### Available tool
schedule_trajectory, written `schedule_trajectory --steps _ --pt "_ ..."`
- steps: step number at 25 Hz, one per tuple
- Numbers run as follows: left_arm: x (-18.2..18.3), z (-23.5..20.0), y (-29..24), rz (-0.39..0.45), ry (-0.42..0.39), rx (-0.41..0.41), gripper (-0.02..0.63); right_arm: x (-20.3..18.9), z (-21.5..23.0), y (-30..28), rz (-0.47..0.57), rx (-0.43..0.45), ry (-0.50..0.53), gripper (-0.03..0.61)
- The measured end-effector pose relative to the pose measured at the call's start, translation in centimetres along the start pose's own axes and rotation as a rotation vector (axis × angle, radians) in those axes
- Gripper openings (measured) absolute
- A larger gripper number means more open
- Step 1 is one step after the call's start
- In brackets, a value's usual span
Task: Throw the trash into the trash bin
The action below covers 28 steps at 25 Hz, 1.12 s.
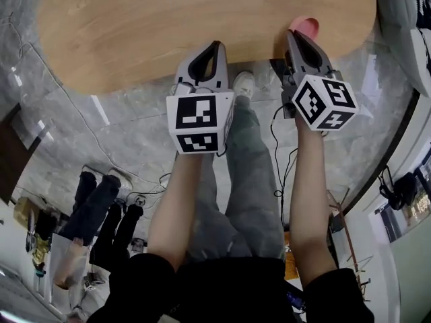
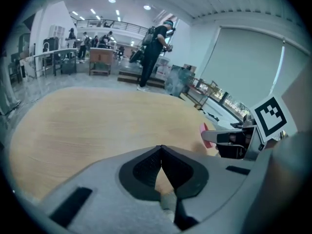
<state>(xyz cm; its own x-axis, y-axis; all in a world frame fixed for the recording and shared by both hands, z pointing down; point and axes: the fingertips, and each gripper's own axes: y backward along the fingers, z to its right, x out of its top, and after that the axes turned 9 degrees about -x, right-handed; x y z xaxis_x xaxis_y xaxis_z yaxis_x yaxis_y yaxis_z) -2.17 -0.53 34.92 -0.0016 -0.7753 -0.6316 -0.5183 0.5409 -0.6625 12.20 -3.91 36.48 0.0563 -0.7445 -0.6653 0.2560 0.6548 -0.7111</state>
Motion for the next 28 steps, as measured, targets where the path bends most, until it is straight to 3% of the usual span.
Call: schedule_trajectory --steps 7,16,23,28 --pt "-2.0 10.1 -3.0 -0.053 -0.104 -0.123 0.005 -6.4 11.1 7.9 0.001 -0.172 -0.166 0.015" --pt "-7.3 19.5 -8.7 -0.138 -0.181 -0.235 0.005 -16.9 20.5 9.8 -0.115 -0.299 -0.193 0.026" --pt "-7.9 26.0 -9.1 -0.186 -0.249 -0.269 0.005 -19.6 23.5 14.1 -0.155 -0.326 -0.271 0.028" --pt "-4.2 26.7 -8.6 -0.095 -0.288 -0.26 0.005 -16.1 23.4 14.7 -0.074 -0.28 -0.25 0.025"
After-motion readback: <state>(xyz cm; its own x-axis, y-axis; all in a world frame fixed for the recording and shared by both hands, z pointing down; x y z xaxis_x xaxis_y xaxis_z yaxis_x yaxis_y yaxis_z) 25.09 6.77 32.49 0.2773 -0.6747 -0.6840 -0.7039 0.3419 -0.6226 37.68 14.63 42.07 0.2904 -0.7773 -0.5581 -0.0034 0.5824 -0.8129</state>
